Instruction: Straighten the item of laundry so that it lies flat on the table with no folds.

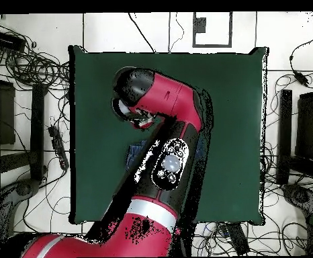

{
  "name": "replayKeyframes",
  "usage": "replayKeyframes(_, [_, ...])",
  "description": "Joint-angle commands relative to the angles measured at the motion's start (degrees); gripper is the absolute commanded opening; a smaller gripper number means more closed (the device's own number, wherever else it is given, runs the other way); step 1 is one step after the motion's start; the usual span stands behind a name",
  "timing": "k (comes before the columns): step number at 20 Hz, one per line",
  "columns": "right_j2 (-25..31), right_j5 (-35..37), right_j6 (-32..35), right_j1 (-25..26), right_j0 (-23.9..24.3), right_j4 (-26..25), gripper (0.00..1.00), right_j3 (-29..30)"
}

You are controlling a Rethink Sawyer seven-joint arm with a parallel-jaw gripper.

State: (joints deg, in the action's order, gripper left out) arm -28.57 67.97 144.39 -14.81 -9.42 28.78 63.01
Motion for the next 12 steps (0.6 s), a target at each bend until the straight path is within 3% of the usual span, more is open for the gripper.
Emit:
replayKeyframes(1, [5.72, -4.3, 18.43, 8.37, -2.15, 1.94, 1.0, 0.39])
replayKeyframes(12, [4.91, -6.92, 17.45, 10.72, -2.37, 2.34, 1.0, 0.78])
